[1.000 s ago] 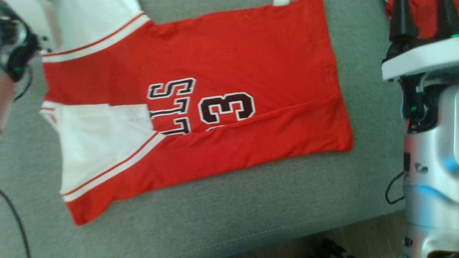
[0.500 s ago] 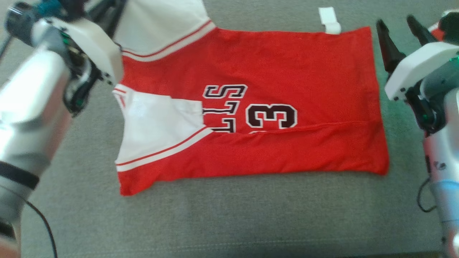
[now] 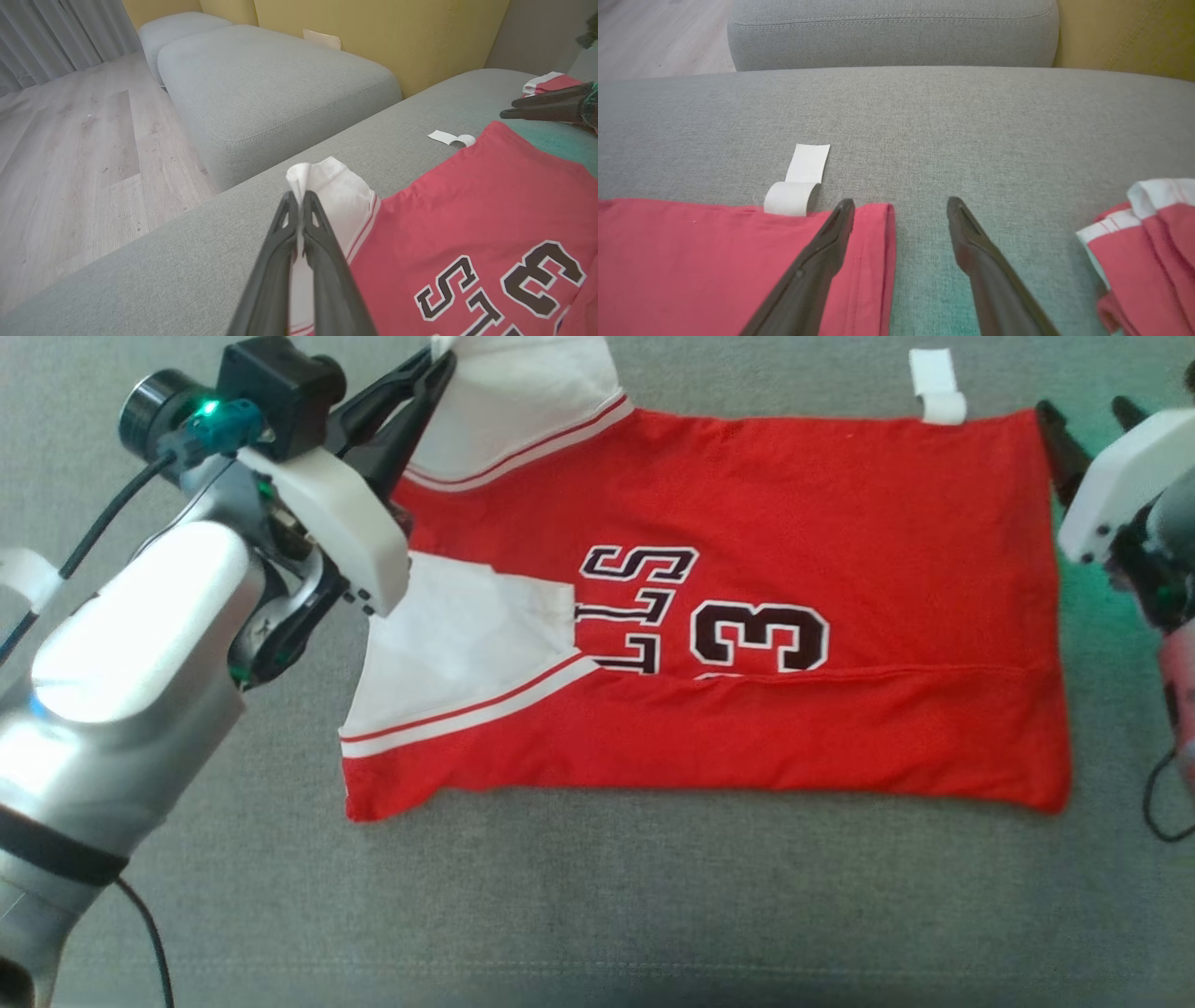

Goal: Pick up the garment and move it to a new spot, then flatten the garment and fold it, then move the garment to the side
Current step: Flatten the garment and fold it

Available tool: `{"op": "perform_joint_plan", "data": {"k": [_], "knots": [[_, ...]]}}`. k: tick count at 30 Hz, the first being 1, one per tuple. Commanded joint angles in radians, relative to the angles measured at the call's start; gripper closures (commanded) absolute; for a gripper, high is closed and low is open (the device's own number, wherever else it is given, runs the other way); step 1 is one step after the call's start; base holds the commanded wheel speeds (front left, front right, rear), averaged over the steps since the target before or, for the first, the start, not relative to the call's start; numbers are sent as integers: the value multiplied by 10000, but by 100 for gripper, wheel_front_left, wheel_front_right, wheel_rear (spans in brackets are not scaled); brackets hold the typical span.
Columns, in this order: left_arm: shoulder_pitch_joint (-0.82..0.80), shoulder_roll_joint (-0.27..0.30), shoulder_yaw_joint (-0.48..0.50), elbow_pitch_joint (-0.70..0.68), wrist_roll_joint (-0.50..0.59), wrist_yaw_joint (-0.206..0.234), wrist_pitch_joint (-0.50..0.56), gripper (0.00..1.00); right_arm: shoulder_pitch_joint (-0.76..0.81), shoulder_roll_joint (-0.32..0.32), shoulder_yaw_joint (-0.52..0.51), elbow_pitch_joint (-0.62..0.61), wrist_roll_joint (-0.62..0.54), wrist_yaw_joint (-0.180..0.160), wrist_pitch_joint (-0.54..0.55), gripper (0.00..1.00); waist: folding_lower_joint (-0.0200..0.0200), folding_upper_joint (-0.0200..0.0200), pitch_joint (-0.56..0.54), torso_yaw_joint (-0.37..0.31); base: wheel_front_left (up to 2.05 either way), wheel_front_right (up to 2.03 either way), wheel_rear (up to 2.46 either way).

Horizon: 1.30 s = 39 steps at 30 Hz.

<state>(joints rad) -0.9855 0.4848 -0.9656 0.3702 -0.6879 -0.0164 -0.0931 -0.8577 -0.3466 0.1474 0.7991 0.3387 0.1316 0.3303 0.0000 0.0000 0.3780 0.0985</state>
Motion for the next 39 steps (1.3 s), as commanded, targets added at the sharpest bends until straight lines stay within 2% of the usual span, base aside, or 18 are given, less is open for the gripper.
{"op": "perform_joint_plan", "data": {"k": [1,8,18,19,20,25,29,39], "knots": [[-343,475,390,-293,35,71,48,100,-351,-119,114,-218,75,-9,32,0,0,0,134,100,0,0,0],[-405,586,370,-779,40,195,229,100,-921,-259,712,760,536,-9,180,0,0,0,443,267,0,0,0],[-606,587,358,-626,47,194,238,100,-1267,-379,1728,1478,1172,-9,161,0,0,0,578,195,0,0,0],[-631,588,366,-586,42,192,226,100,-1291,-396,1858,1481,1265,-9,187,84,0,0,587,181,0,0,0],[-655,587,379,-545,36,195,213,100,-1321,-435,1980,1466,1359,-9,191,100,0,0,596,166,0,0,0],[-837,648,527,-166,28,261,51,100,-1686,-638,2320,1330,1720,-9,-229,100,0,0,685,27,0,0,0],[-1294,627,730,673,106,311,-243,100,-2160,-814,2633,1140,1843,-9,-1088,100,0,0,776,-112,0,0,0],[-3149,7,1373,2798,377,414,-1317,100,-3185,-715,2577,1363,1858,-9,-3366,100,0,0,887,-336,0,0,0]]}}
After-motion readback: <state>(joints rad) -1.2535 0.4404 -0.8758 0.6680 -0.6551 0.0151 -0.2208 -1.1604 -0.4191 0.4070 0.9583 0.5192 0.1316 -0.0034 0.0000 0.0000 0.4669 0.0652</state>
